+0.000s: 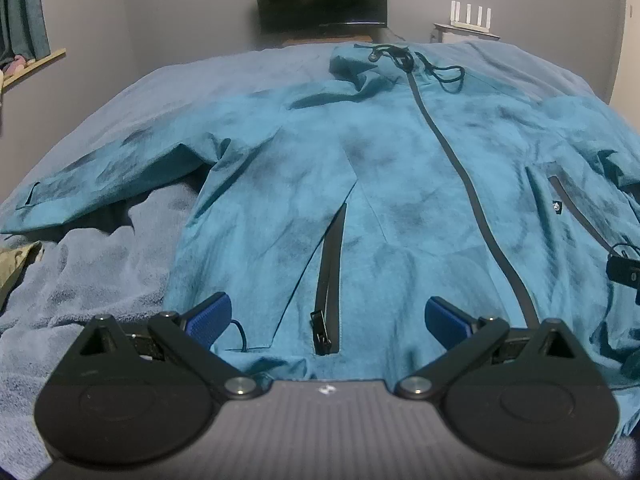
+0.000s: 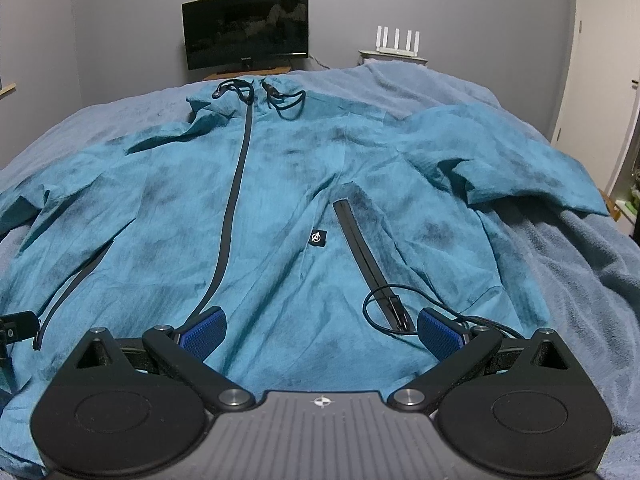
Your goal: Fold large clothes
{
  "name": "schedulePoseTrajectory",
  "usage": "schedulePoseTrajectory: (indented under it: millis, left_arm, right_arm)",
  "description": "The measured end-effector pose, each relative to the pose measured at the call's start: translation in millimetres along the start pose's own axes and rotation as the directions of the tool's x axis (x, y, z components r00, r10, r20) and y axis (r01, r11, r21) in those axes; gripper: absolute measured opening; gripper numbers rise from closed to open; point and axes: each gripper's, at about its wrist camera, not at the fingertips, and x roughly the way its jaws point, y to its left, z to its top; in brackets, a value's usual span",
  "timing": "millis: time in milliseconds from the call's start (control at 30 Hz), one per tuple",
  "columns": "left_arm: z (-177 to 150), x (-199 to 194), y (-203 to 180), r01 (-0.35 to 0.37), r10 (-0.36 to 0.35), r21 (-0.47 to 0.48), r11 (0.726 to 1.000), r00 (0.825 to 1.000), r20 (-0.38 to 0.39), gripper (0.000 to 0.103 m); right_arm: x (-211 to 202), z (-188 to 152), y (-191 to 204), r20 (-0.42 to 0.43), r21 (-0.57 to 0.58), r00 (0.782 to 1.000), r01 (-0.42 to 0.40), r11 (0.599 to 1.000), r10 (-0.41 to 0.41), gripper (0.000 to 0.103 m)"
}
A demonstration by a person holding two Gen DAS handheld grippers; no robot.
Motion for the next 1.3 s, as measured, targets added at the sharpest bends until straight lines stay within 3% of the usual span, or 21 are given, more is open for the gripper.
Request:
schedulePoseTrajectory:
  millis: [133, 233, 367, 467, 533, 633, 767, 867, 1000, 1133, 1300]
  left_arm:
    - [6, -7, 2, -0.002, 0.002, -0.011, 1.000, 1.000, 0.008, 0.103]
    - [24, -31, 4, 0.010, -0.008, -0.020, 1.000, 0.995, 0.098, 0.103]
    - [68, -62, 4, 0.038, -0.038, 0.002, 0.999, 0.972, 0.232, 0.103]
    - [97, -63, 3, 0.092, -0.090, 0.003, 0.996, 0.967, 0.237, 0.103]
    - [105, -51, 0, 0.106, -0.105, 0.006, 0.994, 0.970, 0.220, 0.103]
    - [95, -24, -1, 0.065, -0.064, -0.003, 0.998, 0.979, 0.194, 0.103]
    - [73, 32, 4, 0.005, -0.006, 0.011, 1.000, 0.997, 0.078, 0.103]
    - [72, 60, 8, -0.001, 0.001, 0.010, 1.000, 1.000, -0.009, 0.103]
    - [71, 71, 4, 0.017, -0.017, 0.042, 0.999, 1.000, 0.000, 0.103]
    - [68, 88, 0, 0.016, -0.012, 0.083, 0.996, 0.999, -0.050, 0.103]
    - [71, 109, 8, 0.036, -0.032, 0.033, 0.999, 0.994, -0.106, 0.103]
  right_arm:
    - [-2, 2, -3, 0.001, 0.024, 1.000, -0.015, 1.000, 0.015, 0.103]
    - [-11, 5, -7, 0.046, 0.051, 0.998, -0.036, 0.998, 0.034, 0.103]
    - [-30, 13, -15, 0.150, 0.097, 0.983, -0.122, 0.988, 0.107, 0.103]
    - [-43, 28, -24, 0.235, 0.116, 0.963, -0.165, 0.979, 0.134, 0.103]
    - [-51, 43, -33, 0.298, 0.122, 0.950, -0.137, 0.983, 0.096, 0.103]
    - [-51, 66, -55, 0.336, 0.123, 0.941, -0.071, 0.990, 0.025, 0.103]
    - [-20, 96, -104, 0.275, 0.149, 0.961, -0.066, 0.987, 0.023, 0.102]
    - [20, 115, -140, 0.203, 0.213, 0.978, -0.009, 0.977, -0.036, 0.088]
    - [80, 119, -174, 0.099, 0.288, 0.986, 0.097, 0.953, -0.131, 0.074]
    - [137, 113, -215, -0.033, 0.437, 0.978, 0.201, 0.877, -0.207, 0.070]
    - [167, 98, -245, -0.045, 0.537, 0.971, 0.221, 0.815, -0.233, 0.071]
